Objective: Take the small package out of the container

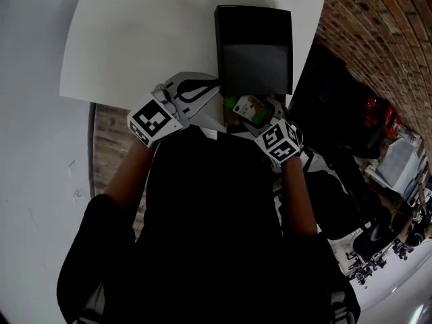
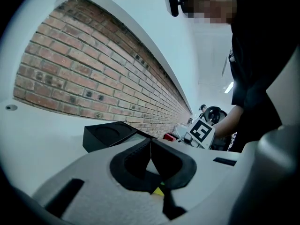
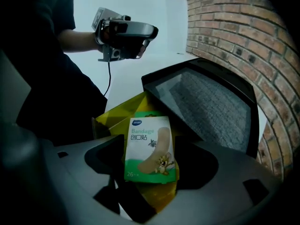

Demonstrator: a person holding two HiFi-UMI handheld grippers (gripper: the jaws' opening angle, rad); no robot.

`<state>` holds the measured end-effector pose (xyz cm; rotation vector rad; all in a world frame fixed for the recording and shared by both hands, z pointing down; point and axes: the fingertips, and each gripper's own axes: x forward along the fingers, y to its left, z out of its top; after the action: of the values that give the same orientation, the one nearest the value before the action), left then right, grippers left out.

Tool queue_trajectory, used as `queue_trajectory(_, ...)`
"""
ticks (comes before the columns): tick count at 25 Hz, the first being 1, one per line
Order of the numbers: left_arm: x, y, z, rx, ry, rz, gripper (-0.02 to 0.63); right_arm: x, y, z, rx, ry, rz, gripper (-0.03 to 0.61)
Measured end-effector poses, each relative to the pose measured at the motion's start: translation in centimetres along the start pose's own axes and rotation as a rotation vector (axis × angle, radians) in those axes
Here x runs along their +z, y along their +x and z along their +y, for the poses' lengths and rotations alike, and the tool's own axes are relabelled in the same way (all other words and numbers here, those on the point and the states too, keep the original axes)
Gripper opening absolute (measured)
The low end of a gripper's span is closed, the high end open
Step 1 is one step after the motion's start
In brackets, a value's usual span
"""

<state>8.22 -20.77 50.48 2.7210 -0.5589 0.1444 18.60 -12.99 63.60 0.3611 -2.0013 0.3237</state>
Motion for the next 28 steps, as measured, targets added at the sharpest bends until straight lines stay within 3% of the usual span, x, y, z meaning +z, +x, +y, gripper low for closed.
queue_trajectory(28, -0.09, 0.06, -0.33, -0.010, -0.001, -0.008, 0.015, -0.53, 1.13, -0.19, 0.008, 0.011, 0.072, 0.324)
